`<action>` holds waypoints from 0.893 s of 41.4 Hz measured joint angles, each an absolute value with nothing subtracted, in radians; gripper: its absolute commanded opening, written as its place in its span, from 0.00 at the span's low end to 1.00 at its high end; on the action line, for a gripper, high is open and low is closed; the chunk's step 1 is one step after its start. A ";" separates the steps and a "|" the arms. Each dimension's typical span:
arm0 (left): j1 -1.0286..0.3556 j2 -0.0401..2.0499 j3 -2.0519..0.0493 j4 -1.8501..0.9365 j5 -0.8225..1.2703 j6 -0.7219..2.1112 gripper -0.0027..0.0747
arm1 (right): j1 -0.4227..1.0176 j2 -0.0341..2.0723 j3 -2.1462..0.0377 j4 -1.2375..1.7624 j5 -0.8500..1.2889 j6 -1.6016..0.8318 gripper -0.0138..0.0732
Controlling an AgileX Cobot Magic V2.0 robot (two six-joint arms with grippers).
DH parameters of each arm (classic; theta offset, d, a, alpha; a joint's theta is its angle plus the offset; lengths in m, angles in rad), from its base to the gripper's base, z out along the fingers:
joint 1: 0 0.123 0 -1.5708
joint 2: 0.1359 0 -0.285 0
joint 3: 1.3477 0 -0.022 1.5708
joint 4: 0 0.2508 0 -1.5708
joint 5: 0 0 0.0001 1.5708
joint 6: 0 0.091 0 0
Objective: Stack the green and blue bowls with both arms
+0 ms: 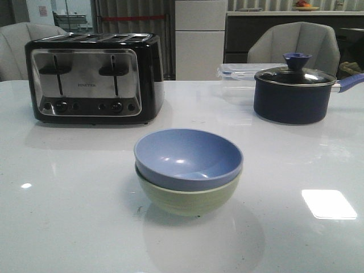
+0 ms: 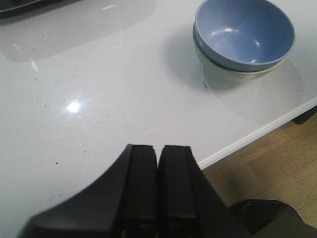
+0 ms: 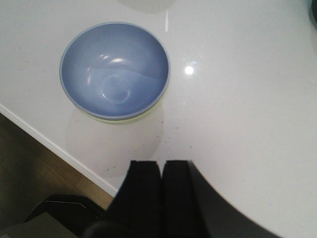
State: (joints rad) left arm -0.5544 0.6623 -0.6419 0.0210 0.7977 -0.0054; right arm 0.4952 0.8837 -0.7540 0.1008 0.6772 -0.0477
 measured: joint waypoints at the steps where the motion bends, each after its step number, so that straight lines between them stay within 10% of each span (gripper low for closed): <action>1: -0.554 0.660 -0.642 0.021 0.798 -0.005 0.15 | 0.495 0.884 -0.754 0.101 0.677 -0.048 0.22; 37: -0.105 -0.004 0.005 0.000 0.088 -0.005 0.15 | 0.495 0.884 -0.754 0.099 0.679 -0.048 0.22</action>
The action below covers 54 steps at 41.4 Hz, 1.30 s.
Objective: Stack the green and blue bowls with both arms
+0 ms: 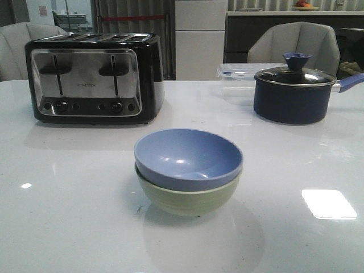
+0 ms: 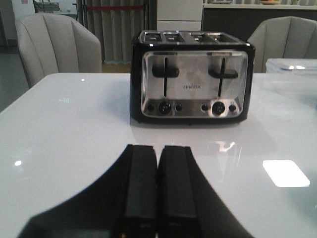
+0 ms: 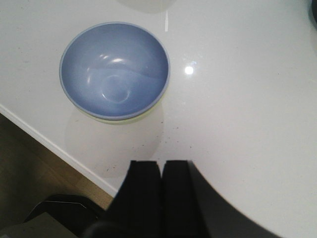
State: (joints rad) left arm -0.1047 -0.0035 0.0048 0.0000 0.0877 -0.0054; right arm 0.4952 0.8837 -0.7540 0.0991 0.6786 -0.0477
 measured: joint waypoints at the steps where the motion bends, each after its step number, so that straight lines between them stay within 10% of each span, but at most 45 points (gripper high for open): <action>1: -0.105 -0.004 0.005 0.000 0.080 -0.005 0.15 | 0.495 0.884 -0.754 0.099 0.679 -0.048 0.22; 54: -0.057 -0.004 0.005 0.000 0.047 -0.005 0.15 | 0.397 0.783 -0.657 0.088 0.592 -0.050 0.22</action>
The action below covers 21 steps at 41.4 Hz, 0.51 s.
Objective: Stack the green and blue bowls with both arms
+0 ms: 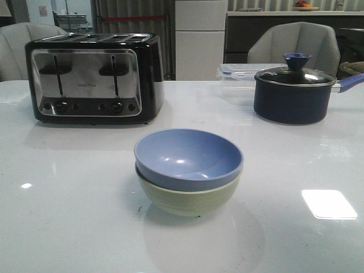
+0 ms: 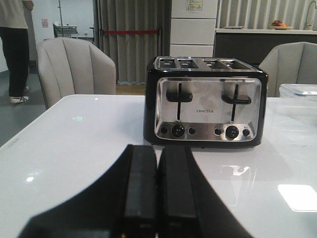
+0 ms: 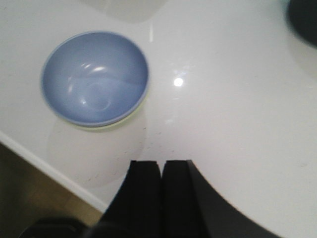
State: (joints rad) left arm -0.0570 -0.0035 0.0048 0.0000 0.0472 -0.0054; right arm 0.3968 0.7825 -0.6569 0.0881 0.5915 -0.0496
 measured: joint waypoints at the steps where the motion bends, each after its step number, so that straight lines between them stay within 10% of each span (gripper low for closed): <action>1: -0.057 -0.004 0.005 0.000 0.047 -0.005 0.15 | 0.377 0.753 -0.637 0.088 0.572 -0.050 0.22; 21: -0.057 -0.004 0.005 0.000 0.047 -0.005 0.15 | 0.010 0.090 -0.077 0.083 0.170 -0.050 0.22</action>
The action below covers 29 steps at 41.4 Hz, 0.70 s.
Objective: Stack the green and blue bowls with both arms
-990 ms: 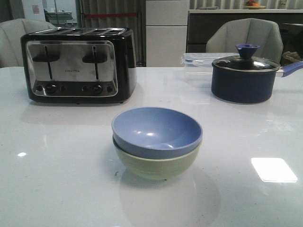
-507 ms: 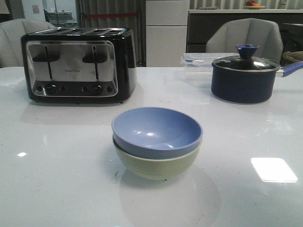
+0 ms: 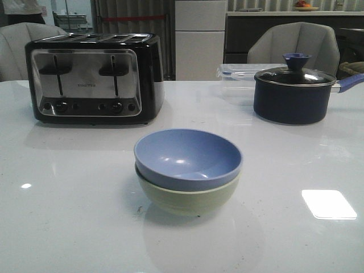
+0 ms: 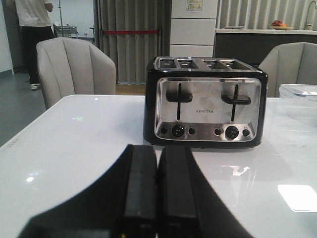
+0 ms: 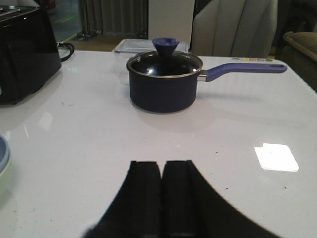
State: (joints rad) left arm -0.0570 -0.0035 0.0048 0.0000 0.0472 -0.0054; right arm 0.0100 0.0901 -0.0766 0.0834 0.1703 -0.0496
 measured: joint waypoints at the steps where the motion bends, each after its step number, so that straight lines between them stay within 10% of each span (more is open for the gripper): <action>1: -0.057 -0.004 0.005 0.000 0.047 -0.005 0.15 | 0.005 0.073 -0.054 0.083 0.157 -0.050 0.22; 29: -0.057 -0.004 0.005 0.000 0.047 -0.005 0.15 | -0.001 -0.011 0.028 0.083 0.083 -0.050 0.22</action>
State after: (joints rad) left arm -0.0570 -0.0035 0.0048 0.0000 0.0472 -0.0054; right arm -0.0014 -0.0106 0.0278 0.0834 0.0828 -0.0496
